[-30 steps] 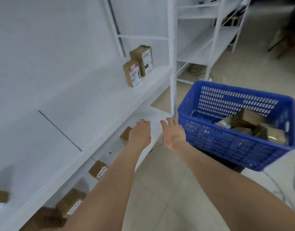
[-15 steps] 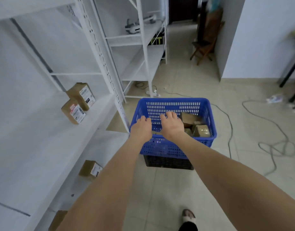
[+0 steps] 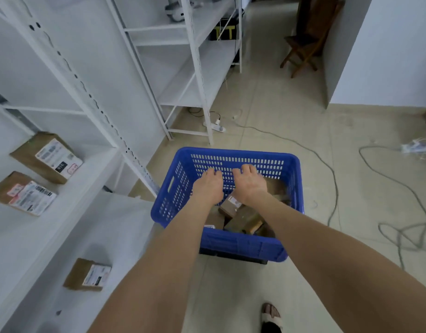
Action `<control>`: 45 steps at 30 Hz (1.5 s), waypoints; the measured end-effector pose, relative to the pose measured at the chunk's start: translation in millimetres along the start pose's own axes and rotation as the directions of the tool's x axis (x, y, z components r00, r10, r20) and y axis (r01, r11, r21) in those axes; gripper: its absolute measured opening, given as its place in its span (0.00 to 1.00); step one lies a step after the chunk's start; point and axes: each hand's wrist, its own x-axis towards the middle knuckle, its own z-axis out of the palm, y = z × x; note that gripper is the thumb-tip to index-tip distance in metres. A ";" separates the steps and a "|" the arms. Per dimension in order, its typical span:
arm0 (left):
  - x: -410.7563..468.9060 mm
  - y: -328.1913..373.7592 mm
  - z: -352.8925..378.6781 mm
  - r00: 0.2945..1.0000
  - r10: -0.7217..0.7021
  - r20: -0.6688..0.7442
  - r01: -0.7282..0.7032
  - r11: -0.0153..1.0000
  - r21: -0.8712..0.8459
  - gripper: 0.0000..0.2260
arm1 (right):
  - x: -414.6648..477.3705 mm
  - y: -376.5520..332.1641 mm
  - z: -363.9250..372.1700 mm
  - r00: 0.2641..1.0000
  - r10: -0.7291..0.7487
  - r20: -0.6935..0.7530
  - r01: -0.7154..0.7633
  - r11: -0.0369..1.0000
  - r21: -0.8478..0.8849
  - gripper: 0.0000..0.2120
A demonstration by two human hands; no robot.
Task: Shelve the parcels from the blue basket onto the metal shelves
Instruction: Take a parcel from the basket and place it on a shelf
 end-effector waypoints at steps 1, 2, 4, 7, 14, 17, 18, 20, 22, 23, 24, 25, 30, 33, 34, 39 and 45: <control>14.2 4.8 3.3 1.000 -0.007 0.018 0.007 1.000 -0.005 0.21 | 13.9 8.8 1.5 1.000 0.002 0.010 -0.002 1.000 0.001 0.29; 28.4 8.5 6.8 0.999 -0.016 0.032 0.016 1.000 -0.007 0.21 | 28.3 17.2 4.0 1.000 0.000 0.014 0.000 1.000 0.006 0.28; 56.3 12.7 15.2 0.998 -0.031 0.063 0.032 0.999 -0.016 0.20 | 53.3 32.1 11.5 1.000 0.001 0.019 -0.001 1.000 0.016 0.26; 99.5 15.6 32.1 0.990 -0.064 0.127 0.072 0.995 -0.066 0.20 | 87.9 53.0 27.1 0.998 0.014 0.066 -0.016 1.000 0.022 0.25; 201.7 22.6 97.4 0.954 -0.086 0.286 0.131 0.981 -0.141 0.16 | 164.9 93.5 81.1 0.974 0.090 0.208 -0.111 0.990 0.088 0.25; 241.0 28.2 135.3 0.921 -0.113 0.374 0.221 0.940 -0.262 0.14 | 194.1 111.7 115.9 0.950 0.119 0.289 -0.161 0.979 0.127 0.26; 252.9 30.2 149.8 0.909 -0.126 0.398 0.252 0.925 -0.284 0.14 | 202.7 118.0 127.9 0.940 0.127 0.317 -0.179 0.973 0.142 0.27; 272.8 34.7 177.2 0.883 -0.149 0.445 0.314 0.892 -0.324 0.17 | 219.3 130.7 155.1 0.915 0.155 0.373 -0.233 0.957 0.174 0.28; 292.0 39.4 206.7 0.853 -0.184 0.488 0.389 0.848 -0.360 0.18 | 235.6 144.4 184.6 0.891 0.183 0.416 -0.287 0.936 0.204 0.31; 300.4 42.0 220.3 0.839 -0.197 0.508 0.424 0.820 -0.383 0.19 | 243.4 150.4 199.7 0.878 0.192 0.439 -0.314 0.923 0.224 0.31; 308.1 44.8 234.4 0.821 -0.210 0.530 0.468 0.779 -0.417 0.19 | 250.8 155.8 214.0 0.862 0.197 0.467 -0.341 0.907 0.247 0.31; 315.0 47.2 248.7 0.803 -0.223 0.552 0.513 0.730 -0.452 0.20 | 257.6 160.3 227.2 0.848 0.201 0.490 -0.365 0.893 0.265 0.31; 334.8 54.0 301.5 0.695 -0.291 0.658 0.690 0.526 -0.497 0.24 | 282.9 169.5 277.9 0.829 0.267 0.492 -0.467 0.815 0.344 0.36; 339.0 58.0 318.0 0.598 -0.290 0.748 0.799 0.295 -0.524 0.24 | 295.4 171.0 290.9 0.837 0.279 0.470 -0.457 0.830 0.321 0.36; 339.9 59.2 321.9 0.570 -0.256 0.781 0.821 0.173 -0.544 0.24 | 298.6 170.7 292.1 0.834 0.290 0.470 -0.465 0.828 0.314 0.35; 339.6 62.1 319.8 0.548 -0.157 0.822 0.810 -0.149 -0.568 0.19 | 300.5 164.1 284.0 0.827 0.337 0.450 -0.507 0.793 0.338 0.34; 306.2 28.1 266.4 0.567 -0.335 0.752 0.733 -0.212 -0.647 0.16 | 287.9 125.5 238.4 0.855 0.283 0.435 -0.461 0.799 0.387 0.31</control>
